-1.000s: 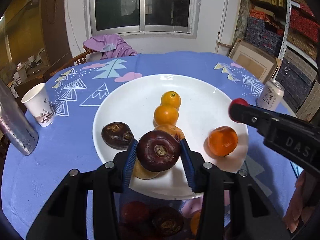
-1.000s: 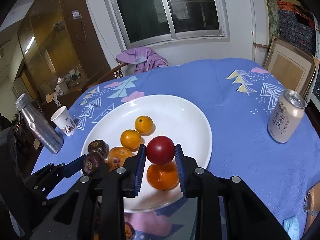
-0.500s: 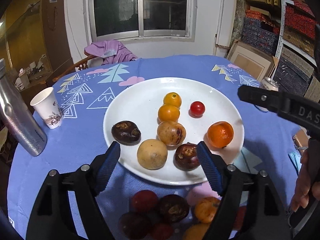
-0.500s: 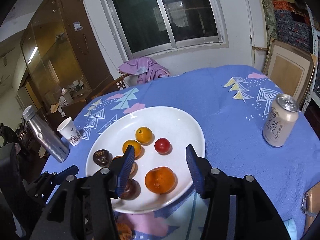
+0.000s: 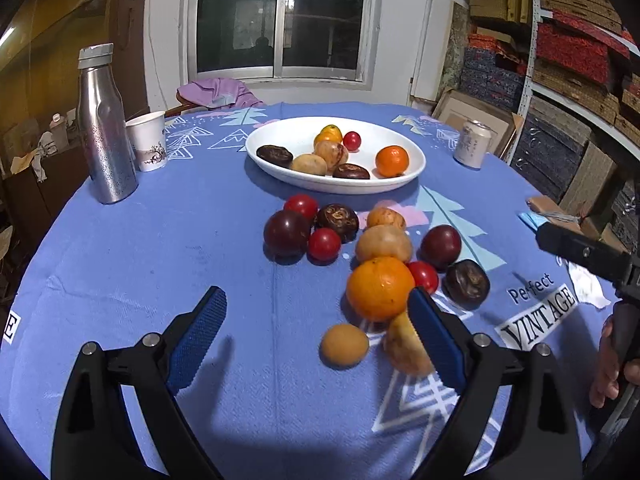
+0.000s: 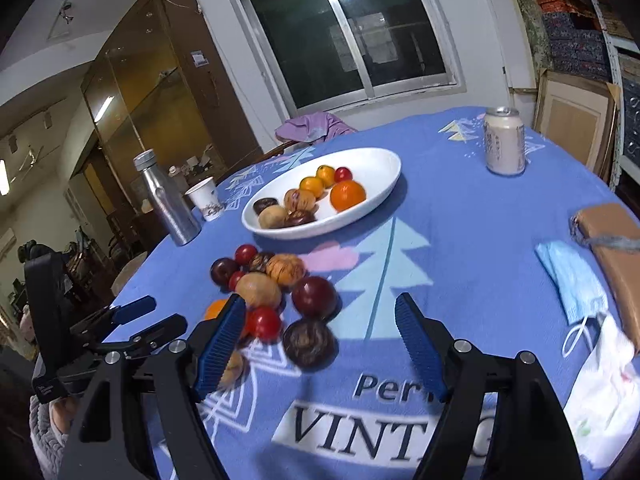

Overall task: Organize fruits
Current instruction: 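Move both open tools back to the fruit pile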

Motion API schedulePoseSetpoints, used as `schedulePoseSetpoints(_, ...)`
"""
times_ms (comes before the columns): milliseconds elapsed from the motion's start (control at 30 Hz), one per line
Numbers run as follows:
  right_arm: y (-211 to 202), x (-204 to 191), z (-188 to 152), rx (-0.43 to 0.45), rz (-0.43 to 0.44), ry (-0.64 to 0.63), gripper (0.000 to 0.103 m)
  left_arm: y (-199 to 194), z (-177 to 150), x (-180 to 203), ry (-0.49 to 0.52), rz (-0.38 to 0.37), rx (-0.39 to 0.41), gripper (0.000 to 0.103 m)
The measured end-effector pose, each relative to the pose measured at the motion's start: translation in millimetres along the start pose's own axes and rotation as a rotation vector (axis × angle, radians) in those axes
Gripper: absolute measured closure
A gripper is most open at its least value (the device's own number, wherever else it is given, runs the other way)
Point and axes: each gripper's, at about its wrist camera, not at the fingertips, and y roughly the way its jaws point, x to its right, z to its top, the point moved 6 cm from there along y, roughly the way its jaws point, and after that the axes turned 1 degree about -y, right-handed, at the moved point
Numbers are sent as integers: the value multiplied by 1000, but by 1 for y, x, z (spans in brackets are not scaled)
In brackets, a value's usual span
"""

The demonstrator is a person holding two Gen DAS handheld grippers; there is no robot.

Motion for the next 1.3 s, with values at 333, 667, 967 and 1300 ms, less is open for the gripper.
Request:
schedulePoseSetpoints(333, 4, 14, -20, -78, 33, 115, 24, 31, -18, -36, -193, -35, -186, 10)
schedulePoseSetpoints(667, 6, 14, -21, -82, 29, 110, 24, 42, -20, -17, -51, 32, -236, 10)
schedulePoseSetpoints(967, 28, 0, -27, -204, -23, -1, 24, 37, -17, 10, 207, 81, -193, 19)
schedulePoseSetpoints(1300, 52, -3, -24, -285, -74, -108, 42, 52, -19, 12, 154, -33, -240, 52)
